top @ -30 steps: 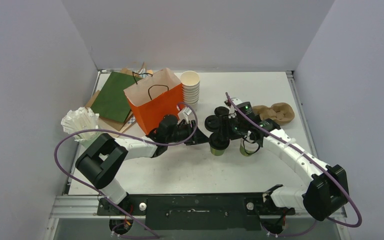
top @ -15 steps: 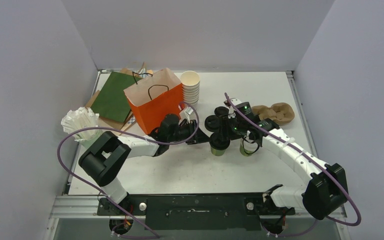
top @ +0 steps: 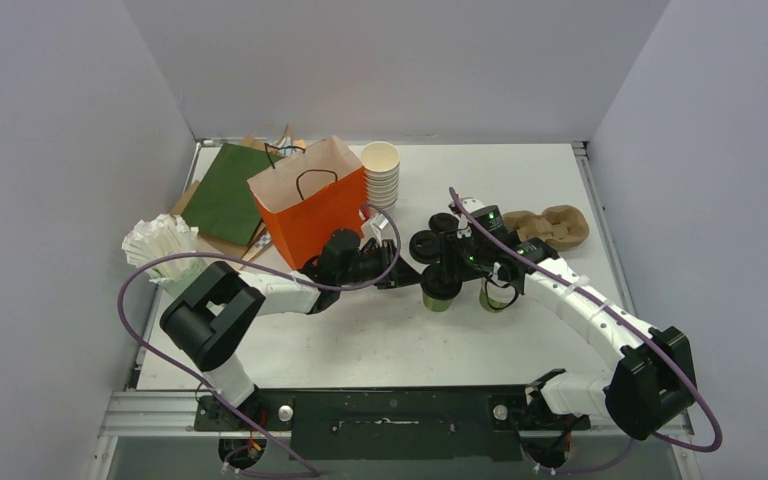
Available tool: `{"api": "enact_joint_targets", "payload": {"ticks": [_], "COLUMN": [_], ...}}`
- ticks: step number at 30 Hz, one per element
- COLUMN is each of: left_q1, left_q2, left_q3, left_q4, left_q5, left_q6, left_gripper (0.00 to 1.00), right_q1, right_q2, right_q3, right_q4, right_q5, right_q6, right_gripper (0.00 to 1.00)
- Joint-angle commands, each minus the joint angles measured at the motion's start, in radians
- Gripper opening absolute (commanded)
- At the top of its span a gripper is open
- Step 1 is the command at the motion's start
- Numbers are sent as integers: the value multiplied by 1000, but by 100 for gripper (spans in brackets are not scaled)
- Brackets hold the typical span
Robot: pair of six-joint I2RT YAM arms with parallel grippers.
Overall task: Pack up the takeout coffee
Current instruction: Close the cup lid on the coffee cup.
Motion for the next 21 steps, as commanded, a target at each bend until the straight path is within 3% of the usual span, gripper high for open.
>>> {"api": "enact_joint_targets", "payload": {"ticks": [1, 21], "left_q1": [-21, -27], "left_q2": [37, 95], "left_q3": [-24, -132], "left_q4": [-28, 51], "left_q5": [-44, -72], "left_q6": [42, 32], "left_gripper": [18, 18], "right_q1": [7, 9], "right_q2": [-2, 11], "right_q3": [-22, -22], "right_q4": [-7, -15], "right_q5": [9, 13], "right_q6": [-1, 0], "right_gripper": [46, 47]}}
